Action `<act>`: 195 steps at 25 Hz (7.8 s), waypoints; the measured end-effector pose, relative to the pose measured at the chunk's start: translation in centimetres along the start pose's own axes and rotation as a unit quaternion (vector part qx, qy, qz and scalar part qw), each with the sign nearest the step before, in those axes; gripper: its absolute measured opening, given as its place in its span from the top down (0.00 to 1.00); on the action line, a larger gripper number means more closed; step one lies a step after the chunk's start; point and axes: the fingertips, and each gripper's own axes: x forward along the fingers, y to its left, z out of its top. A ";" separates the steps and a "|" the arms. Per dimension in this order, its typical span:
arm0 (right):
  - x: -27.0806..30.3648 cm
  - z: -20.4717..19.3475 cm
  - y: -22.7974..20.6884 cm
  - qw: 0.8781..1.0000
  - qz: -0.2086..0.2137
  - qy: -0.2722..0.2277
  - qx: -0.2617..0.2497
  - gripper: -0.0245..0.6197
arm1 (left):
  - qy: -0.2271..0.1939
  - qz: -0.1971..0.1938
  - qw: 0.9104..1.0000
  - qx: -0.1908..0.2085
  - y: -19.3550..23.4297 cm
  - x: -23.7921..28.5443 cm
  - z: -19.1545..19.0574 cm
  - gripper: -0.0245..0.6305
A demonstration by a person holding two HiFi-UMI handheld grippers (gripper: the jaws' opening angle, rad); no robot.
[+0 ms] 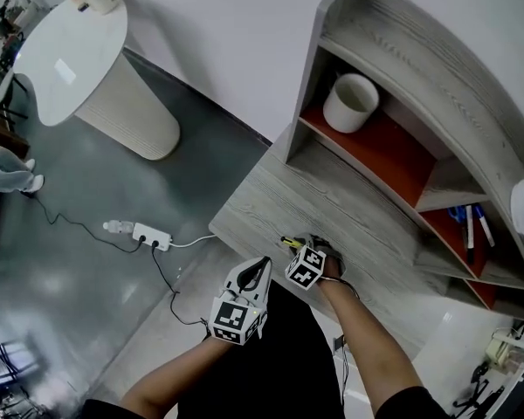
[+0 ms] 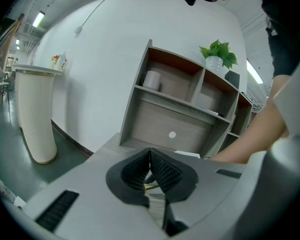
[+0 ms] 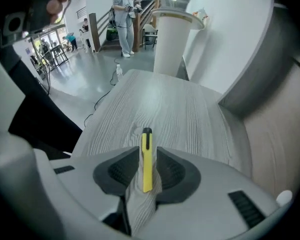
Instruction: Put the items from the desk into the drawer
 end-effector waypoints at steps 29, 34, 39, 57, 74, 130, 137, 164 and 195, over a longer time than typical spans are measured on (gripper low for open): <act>-1.5 0.0 0.8 0.999 0.016 -0.011 0.047 0.85 | -0.006 -0.001 1.000 0.012 -0.1 -0.4 0.7 0.94; -3.8 -1.1 1.4 0.995 -0.009 -0.016 0.095 0.85 | -0.002 -0.029 1.000 0.009 -1.4 -1.4 0.2 0.94; -6.7 -2.8 2.4 0.985 -0.036 -0.035 0.164 0.85 | 0.008 -0.062 0.998 0.026 -3.1 -2.6 -1.0 0.94; -16.9 -10.2 10.6 0.937 -0.152 -0.081 0.304 0.85 | 0.041 -0.221 0.971 0.083 -15.4 -5.0 -5.2 0.94; -23.1 -24.4 24.5 0.905 -0.160 -0.103 0.381 0.85 | 0.059 -0.254 0.961 0.091 -33.2 -9.1 -13.5 0.94; -3.3 -48.2 32.2 0.926 -0.095 0.028 0.364 0.85 | 0.130 -0.208 0.964 0.107 -39.2 -9.8 -26.4 0.94; -2.7 -49.3 32.3 0.905 -0.100 0.029 0.413 0.85 | 0.129 -0.221 0.962 0.095 -40.5 -9.7 -26.6 0.94; -30.8 -42.2 30.5 0.758 -0.223 -0.195 0.581 0.83 | 0.055 -0.248 0.965 0.064 -42.6 -10.8 -14.6 0.94; -55.7 -32.0 30.7 0.622 -0.494 -0.352 0.495 0.93 | -0.034 -0.382 0.915 0.127 -55.2 -17.3 -6.5 0.94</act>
